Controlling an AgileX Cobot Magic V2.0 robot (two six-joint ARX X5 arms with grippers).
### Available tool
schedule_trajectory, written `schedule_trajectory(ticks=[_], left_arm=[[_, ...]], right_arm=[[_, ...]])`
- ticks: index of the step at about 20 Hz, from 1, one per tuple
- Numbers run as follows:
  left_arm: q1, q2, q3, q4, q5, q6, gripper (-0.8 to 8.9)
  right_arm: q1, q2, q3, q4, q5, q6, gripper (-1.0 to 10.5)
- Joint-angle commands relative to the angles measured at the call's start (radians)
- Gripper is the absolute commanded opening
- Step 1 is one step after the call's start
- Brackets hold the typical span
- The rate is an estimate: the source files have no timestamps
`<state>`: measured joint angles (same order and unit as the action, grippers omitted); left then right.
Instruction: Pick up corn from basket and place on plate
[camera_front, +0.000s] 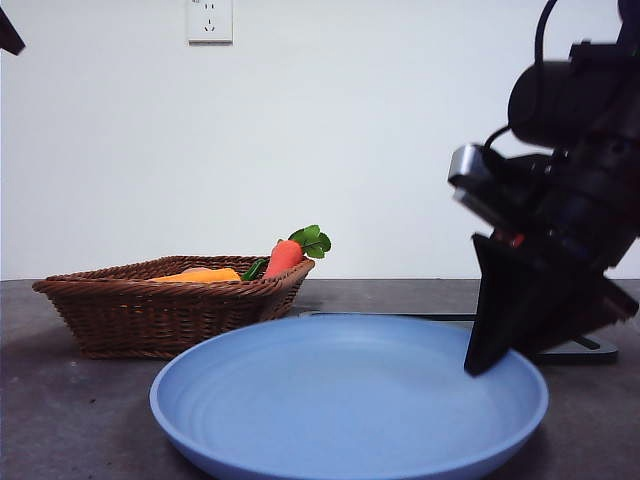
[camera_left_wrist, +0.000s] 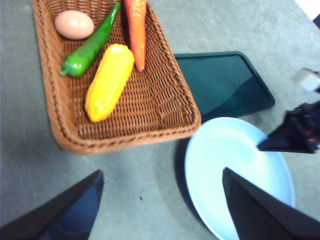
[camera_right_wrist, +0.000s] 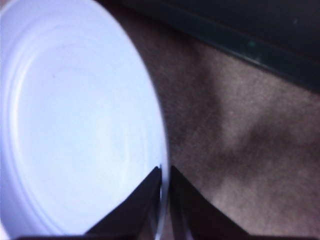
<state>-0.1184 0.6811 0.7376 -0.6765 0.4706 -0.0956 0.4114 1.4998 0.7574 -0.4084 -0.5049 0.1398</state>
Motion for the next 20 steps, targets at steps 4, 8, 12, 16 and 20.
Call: schedule_trajectory(ticks=[4,8,12,16,20], left_arm=[[-0.022,0.097,0.023,0.122,0.000,0.017,3.88],[-0.074,0.235,0.062,0.188,-0.041,0.039,3.88],[-0.147,0.450,0.167,0.202,-0.177,0.128,3.88],[-0.200,0.684,0.306,0.201,-0.276,0.213,3.88],[-0.225,0.875,0.436,0.194,-0.327,0.252,3.88]], right_arm=[[-0.002,-0.127,0.023,-0.109,0.007,0.010,0.0],[-0.010,-0.264,0.024,-0.185,0.008,0.018,0.0],[-0.032,-0.402,0.025,-0.196,0.007,0.059,0.0],[-0.066,-0.452,0.030,-0.198,0.007,0.082,0.0],[-0.083,-0.457,0.030,-0.197,0.007,0.086,0.0]])
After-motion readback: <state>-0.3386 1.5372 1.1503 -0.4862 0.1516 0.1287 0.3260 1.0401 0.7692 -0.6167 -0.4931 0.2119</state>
